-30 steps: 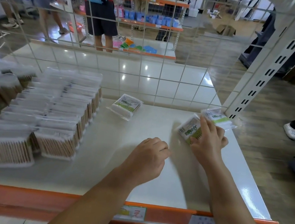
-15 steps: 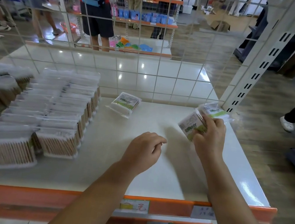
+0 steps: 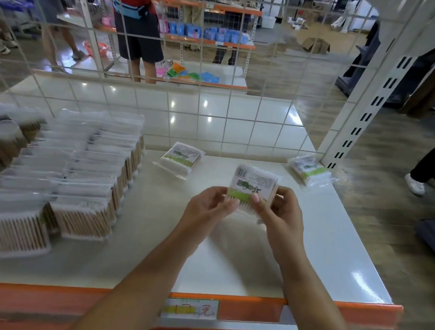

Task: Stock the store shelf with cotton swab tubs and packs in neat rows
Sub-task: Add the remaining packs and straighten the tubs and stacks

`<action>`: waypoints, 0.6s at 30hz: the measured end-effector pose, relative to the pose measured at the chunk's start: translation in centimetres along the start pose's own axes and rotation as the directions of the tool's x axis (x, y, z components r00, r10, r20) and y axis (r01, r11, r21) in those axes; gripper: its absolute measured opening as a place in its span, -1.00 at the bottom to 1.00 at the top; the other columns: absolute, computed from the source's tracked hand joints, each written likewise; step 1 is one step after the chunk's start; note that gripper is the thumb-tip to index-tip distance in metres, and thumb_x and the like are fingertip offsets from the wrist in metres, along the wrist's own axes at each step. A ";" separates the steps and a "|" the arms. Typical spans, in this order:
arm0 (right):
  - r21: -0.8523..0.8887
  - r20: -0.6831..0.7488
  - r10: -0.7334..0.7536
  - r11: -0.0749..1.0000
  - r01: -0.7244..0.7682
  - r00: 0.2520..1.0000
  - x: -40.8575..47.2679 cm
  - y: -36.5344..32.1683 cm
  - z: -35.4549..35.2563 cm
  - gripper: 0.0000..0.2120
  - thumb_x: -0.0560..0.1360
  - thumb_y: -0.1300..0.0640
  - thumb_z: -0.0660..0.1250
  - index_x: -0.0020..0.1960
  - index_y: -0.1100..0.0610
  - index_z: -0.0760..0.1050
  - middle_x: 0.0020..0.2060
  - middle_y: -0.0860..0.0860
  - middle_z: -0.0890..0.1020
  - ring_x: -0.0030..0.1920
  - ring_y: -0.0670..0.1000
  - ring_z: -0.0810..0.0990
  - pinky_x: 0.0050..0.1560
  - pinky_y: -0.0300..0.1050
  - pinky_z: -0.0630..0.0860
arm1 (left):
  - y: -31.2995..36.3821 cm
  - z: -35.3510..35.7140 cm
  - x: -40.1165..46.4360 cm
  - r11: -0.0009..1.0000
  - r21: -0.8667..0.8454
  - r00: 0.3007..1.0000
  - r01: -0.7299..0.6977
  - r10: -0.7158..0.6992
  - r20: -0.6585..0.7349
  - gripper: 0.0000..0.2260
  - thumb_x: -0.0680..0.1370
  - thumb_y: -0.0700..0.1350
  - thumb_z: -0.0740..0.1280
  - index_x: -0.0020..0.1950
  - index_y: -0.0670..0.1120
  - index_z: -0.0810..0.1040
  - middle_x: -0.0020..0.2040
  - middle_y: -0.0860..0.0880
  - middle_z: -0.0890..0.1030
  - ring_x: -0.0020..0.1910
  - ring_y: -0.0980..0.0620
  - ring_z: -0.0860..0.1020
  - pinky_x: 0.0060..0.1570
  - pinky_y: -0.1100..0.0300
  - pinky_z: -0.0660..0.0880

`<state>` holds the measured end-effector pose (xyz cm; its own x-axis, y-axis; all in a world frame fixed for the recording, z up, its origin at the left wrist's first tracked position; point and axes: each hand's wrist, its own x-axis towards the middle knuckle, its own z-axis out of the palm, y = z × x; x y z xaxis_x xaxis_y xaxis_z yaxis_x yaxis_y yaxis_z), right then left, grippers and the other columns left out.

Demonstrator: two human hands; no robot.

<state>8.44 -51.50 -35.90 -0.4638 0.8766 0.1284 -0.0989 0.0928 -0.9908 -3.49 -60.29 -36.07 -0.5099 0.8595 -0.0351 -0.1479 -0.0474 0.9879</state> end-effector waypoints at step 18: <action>-0.053 0.060 -0.105 0.993 0.108 0.993 -0.4 0.2 -0.3 -0.54 0.23 -0.17 0.42 0.06 -0.08 0.41 -0.16 -0.02 0.58 -0.20 -0.07 0.56 -0.15 -0.03 0.50 | 1.5 -0.8 0.1 0.984 -0.107 0.990 -0.139 0.135 -0.045 -0.85 0.33 -0.24 0.43 -0.12 -0.18 0.58 -0.25 -0.01 0.66 -0.26 0.08 0.60 -0.23 0.27 0.52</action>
<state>8.90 -51.68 -36.15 -0.5032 0.8319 0.2340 -0.1016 0.2120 -0.9720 -4.43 -60.67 -34.69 -0.5624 0.8217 0.0921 -0.1656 -0.2211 0.9611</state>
